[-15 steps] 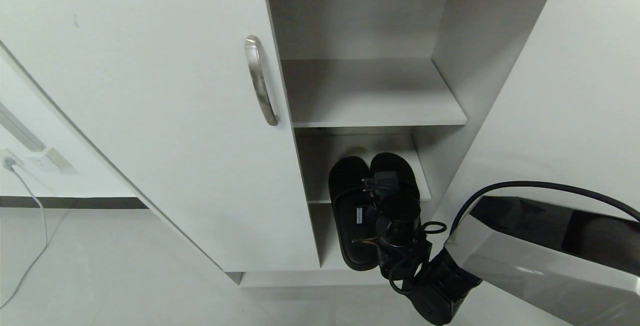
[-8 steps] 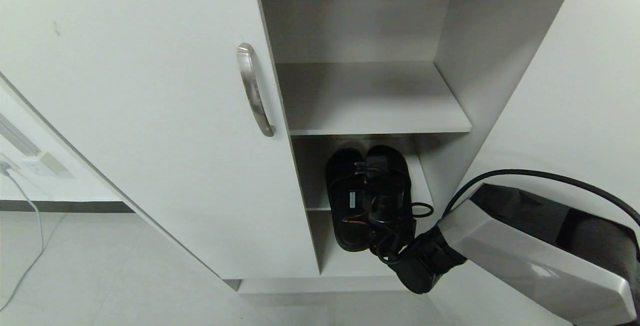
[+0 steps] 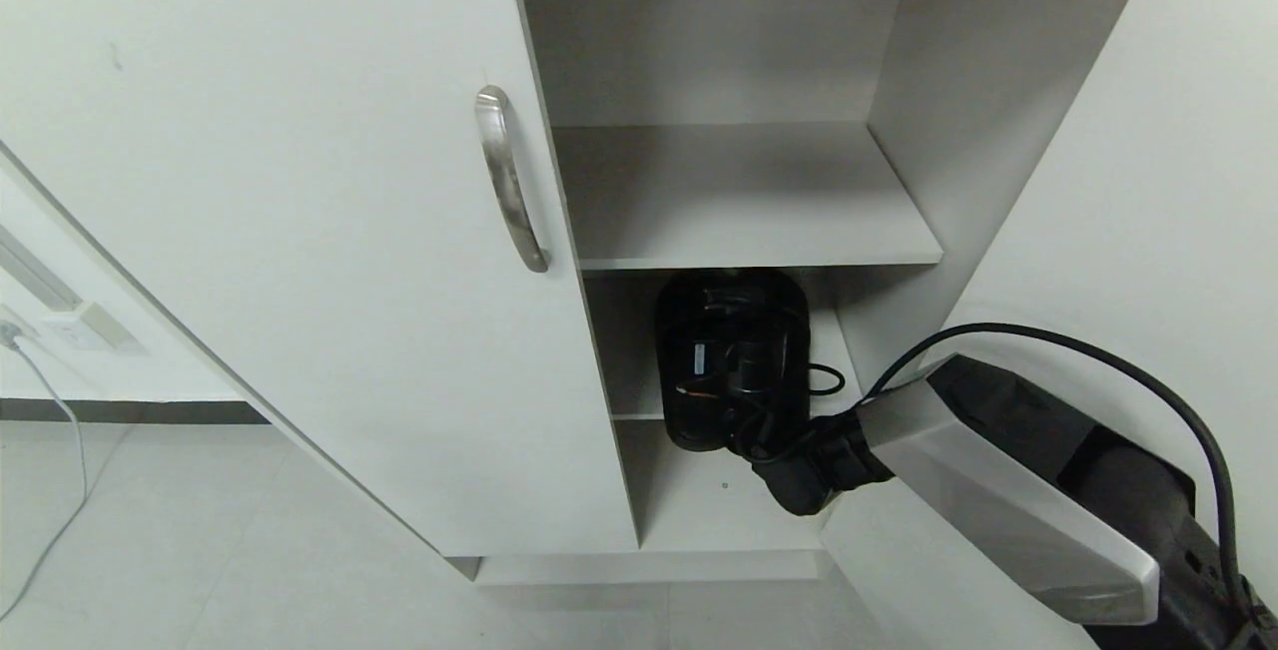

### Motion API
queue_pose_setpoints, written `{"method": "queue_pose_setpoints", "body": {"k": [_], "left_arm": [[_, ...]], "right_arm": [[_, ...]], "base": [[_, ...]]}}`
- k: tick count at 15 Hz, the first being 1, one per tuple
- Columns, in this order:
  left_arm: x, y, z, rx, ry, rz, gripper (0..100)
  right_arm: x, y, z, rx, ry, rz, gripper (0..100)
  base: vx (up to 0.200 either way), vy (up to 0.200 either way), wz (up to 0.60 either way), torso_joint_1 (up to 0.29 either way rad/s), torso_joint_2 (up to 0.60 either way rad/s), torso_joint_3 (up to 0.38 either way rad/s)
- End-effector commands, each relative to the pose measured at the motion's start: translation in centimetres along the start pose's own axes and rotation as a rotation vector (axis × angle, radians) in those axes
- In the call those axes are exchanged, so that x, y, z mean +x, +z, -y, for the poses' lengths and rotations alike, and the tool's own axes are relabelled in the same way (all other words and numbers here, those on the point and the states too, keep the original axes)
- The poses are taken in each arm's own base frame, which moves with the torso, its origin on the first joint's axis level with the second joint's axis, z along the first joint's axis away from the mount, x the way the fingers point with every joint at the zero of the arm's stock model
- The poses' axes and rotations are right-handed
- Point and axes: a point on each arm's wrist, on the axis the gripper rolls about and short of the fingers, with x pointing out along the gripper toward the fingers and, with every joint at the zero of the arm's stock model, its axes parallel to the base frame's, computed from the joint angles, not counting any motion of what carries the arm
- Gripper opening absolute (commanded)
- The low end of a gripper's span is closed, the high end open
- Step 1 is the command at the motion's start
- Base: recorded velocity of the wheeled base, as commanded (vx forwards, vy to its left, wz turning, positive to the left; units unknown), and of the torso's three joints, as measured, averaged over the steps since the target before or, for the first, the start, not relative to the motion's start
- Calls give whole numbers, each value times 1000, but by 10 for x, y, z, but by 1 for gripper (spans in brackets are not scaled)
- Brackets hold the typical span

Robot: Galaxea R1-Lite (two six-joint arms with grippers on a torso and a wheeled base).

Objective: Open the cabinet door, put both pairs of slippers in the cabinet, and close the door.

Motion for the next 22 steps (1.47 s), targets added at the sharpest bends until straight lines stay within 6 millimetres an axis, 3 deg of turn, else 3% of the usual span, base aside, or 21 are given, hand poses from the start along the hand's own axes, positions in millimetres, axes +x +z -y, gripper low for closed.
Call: {"method": "queue_pose_setpoints", "body": {"k": [1, 10, 16, 17, 22], "left_arm": [[0, 0, 0, 0, 0, -2, 0], [0, 0, 0, 0, 2, -2, 0], [0, 0, 0, 0, 2, -2, 0], [0, 0, 0, 0, 2, -2, 0], [0, 0, 0, 0, 2, -2, 0]], "right_arm": [[12, -1, 8, 5, -23, 7, 0], [21, 11, 13, -1, -14, 0, 0], [25, 8, 16, -2, -6, -25, 0], [24, 8, 15, -2, -4, -26, 100], [22, 2, 16, -16, -5, -44, 100]], "base": [[0, 0, 0, 0, 0, 0], [0, 0, 0, 0, 0, 0], [0, 0, 0, 0, 0, 0], [0, 0, 0, 0, 0, 0], [0, 0, 0, 0, 0, 0]]}}
